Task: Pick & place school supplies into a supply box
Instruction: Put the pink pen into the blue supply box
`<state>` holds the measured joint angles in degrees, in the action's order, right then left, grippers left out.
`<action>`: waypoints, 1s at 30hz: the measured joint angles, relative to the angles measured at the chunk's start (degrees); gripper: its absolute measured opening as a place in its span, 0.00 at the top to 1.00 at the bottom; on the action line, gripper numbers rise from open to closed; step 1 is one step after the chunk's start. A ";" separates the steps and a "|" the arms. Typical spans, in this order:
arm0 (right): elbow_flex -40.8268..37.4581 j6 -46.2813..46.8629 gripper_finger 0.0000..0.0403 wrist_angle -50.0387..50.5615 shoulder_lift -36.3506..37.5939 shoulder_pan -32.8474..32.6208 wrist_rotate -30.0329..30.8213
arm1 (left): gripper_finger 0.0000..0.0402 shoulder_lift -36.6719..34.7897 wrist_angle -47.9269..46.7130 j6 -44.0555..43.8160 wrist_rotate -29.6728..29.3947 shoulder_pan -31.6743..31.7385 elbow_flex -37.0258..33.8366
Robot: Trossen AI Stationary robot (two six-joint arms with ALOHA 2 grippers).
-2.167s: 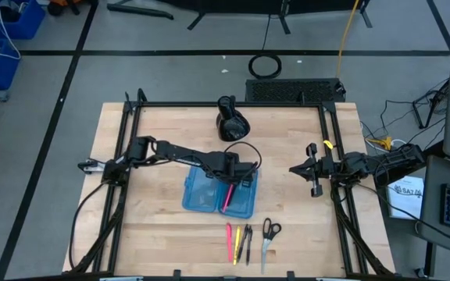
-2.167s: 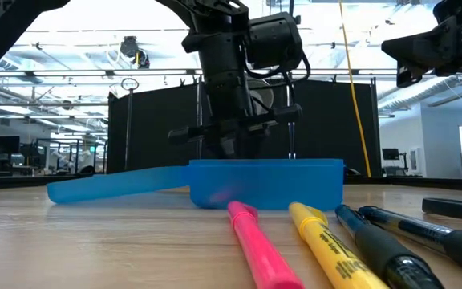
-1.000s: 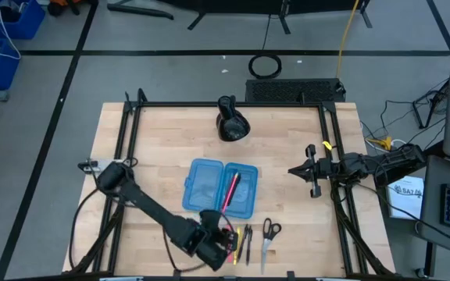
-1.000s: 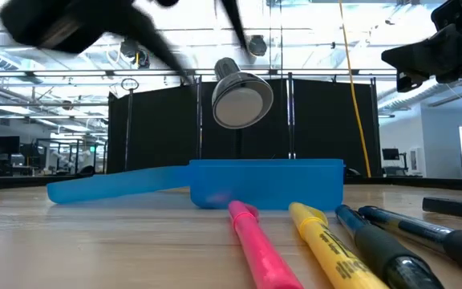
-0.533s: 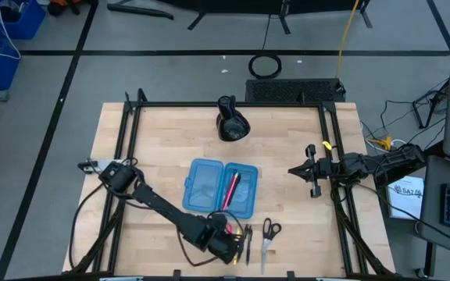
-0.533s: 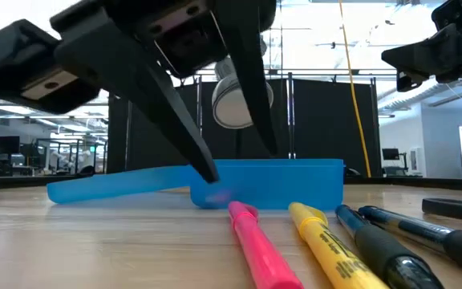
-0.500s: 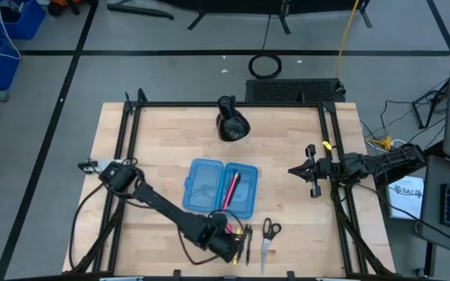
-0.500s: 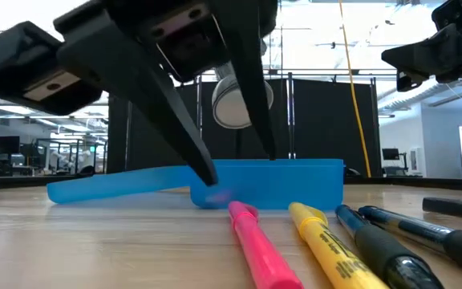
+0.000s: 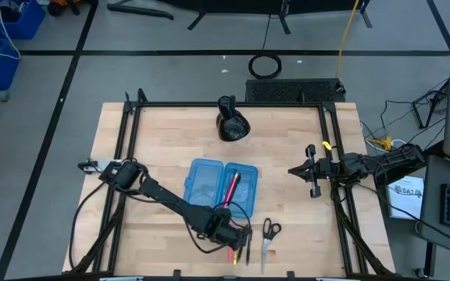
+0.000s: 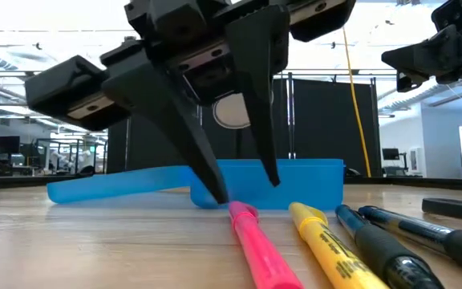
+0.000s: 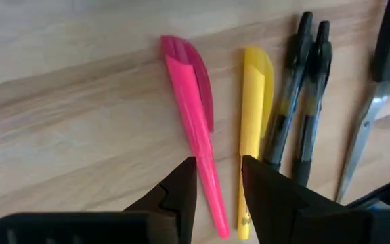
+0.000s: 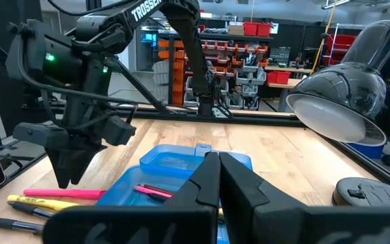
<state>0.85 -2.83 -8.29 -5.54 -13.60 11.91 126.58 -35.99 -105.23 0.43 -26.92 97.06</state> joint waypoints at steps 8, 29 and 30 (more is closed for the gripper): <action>0.01 -0.26 1.00 -0.05 -0.03 0.01 -0.01 | 0.71 2.39 -0.02 -1.83 3.06 -0.32 0.14; 0.01 -0.66 1.00 -0.04 -0.31 -0.01 0.08 | 0.71 4.39 -10.26 5.51 6.17 -3.11 0.39; 0.01 -0.64 1.00 -0.04 -0.31 0.01 0.08 | 0.71 4.35 -11.12 6.41 5.72 -3.37 0.39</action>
<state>0.86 -3.47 -8.34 -5.85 -13.58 11.99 130.93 -47.11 -98.82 6.15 -30.28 97.45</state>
